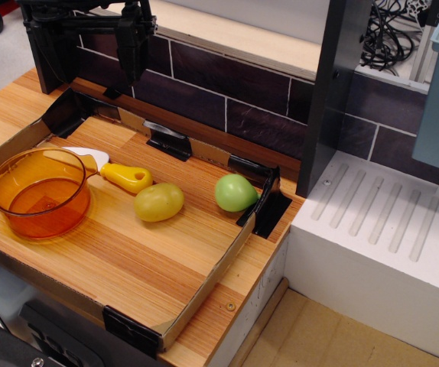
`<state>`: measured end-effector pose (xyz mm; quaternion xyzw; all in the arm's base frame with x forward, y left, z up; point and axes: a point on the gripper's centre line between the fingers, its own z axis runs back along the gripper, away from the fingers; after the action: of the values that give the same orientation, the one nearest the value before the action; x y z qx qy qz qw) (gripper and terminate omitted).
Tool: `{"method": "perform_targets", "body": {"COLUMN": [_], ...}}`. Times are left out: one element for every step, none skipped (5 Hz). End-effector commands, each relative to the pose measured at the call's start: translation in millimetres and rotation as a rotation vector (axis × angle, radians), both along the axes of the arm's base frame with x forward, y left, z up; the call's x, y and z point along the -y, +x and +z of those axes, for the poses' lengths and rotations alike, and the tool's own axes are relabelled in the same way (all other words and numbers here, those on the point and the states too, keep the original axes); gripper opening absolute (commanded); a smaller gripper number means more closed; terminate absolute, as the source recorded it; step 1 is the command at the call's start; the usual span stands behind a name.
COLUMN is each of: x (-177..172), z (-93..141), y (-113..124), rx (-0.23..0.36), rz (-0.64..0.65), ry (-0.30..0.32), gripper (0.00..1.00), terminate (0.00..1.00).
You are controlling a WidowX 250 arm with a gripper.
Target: Put potato in pot
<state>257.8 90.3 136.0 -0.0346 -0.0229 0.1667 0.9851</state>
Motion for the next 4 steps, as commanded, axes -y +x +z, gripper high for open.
{"method": "perform_targets", "body": {"x": [0, 12, 22, 34], "z": [0, -7, -24, -39], "y": [0, -6, -9, -13], "rx": [0.000, 0.034, 0.029, 0.002], "rz": [0.000, -0.210, -0.340, -0.507], "ry": [0.000, -0.022, -0.030, -0.029], "gripper": [1.00, 1.00, 1.00, 1.00], "terminate": [0.00, 0.00, 0.00, 0.00]}}
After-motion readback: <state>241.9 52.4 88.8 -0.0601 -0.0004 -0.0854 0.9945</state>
